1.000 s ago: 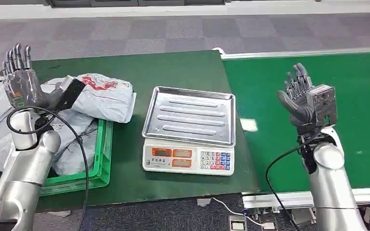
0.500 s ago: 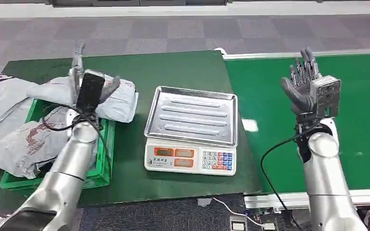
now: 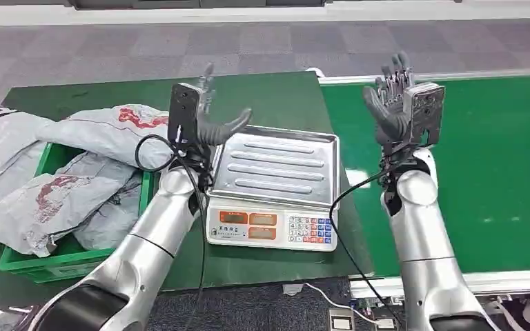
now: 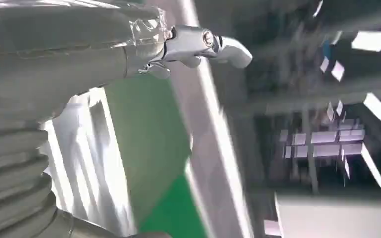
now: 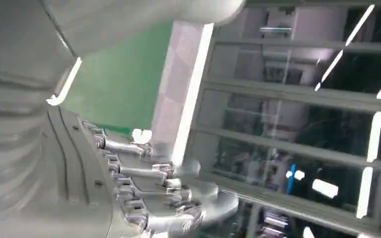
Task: Moved the parcel from conveyor to table for the left to box.
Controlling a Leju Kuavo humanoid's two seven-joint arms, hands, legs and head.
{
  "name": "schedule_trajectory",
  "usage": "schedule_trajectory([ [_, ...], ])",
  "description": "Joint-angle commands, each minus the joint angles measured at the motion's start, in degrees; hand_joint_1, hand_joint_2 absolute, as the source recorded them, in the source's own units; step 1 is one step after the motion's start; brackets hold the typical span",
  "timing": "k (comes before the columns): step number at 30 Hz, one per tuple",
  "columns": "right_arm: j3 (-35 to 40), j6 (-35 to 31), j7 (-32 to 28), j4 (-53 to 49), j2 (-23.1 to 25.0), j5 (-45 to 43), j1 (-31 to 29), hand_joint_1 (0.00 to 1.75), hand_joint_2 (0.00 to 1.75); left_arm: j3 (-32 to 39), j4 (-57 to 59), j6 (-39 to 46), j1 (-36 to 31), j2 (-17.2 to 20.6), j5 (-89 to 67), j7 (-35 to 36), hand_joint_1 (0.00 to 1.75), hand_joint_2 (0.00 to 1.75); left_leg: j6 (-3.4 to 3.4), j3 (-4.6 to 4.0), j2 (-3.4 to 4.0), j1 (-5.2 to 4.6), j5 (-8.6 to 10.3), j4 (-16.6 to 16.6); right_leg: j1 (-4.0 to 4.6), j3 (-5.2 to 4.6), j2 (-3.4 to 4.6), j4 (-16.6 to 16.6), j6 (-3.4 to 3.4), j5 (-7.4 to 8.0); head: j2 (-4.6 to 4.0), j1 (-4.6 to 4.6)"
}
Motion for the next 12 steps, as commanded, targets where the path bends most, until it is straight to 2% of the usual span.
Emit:
schedule_trajectory([
  [1, 9.39, -2.30, 1.33, -4.06, 0.80, -2.28, 4.89, 0.00, 1.75, -17.14, 11.87, 1.12, -4.51, -0.94, 13.20, -0.98, 0.00, 1.75, -0.01, 0.13, 0.00, 0.01, -0.08, -0.05, 0.01, 0.15, -0.01, -0.05, -0.03, -0.06, 0.00, 0.00],
  [12, 10.02, -2.18, 1.52, -5.81, 0.21, -3.17, 5.66, 0.00, 1.75, -16.38, 12.13, 0.02, -4.29, 0.01, 13.49, -1.54, 0.00, 1.75, -0.02, 0.07, 0.17, 0.01, -0.08, -0.03, 0.02, 0.04, 0.18, -0.03, -0.04, -0.02, 0.00, -0.02],
])
